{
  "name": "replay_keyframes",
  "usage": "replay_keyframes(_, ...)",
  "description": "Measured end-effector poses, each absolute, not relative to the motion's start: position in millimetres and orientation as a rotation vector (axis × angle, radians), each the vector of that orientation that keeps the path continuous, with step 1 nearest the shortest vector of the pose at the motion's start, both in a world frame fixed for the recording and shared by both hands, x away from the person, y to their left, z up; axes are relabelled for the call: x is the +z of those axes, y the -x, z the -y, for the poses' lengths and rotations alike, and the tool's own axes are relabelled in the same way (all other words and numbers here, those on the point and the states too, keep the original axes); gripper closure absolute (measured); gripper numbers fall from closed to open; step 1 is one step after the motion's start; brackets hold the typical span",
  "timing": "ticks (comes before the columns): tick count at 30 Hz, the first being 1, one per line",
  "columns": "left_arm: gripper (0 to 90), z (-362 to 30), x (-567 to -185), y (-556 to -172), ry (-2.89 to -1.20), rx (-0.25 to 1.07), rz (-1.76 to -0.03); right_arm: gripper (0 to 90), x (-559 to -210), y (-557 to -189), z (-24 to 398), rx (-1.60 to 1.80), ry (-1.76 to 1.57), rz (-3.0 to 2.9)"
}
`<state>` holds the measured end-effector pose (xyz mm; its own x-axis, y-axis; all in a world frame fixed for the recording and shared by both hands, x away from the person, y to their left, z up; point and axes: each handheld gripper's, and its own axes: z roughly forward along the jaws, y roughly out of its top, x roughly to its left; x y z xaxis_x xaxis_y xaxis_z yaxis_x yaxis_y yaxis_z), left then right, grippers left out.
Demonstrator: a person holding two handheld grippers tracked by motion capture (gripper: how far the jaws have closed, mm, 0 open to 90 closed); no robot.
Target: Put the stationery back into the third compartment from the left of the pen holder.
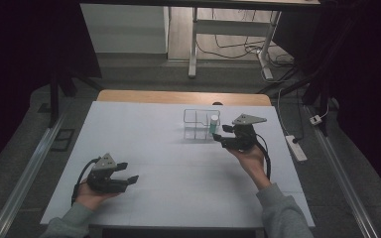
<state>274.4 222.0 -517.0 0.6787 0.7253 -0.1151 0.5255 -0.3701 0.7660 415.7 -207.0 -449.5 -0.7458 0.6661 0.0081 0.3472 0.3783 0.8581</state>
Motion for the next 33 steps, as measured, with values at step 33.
replay_keyframes(33,30.5,-223.9,-521.0,-276.7,-2.1,0.312,-0.965,37.2,-483.3,-337.0,253.3,1.199,-0.869,-2.4)
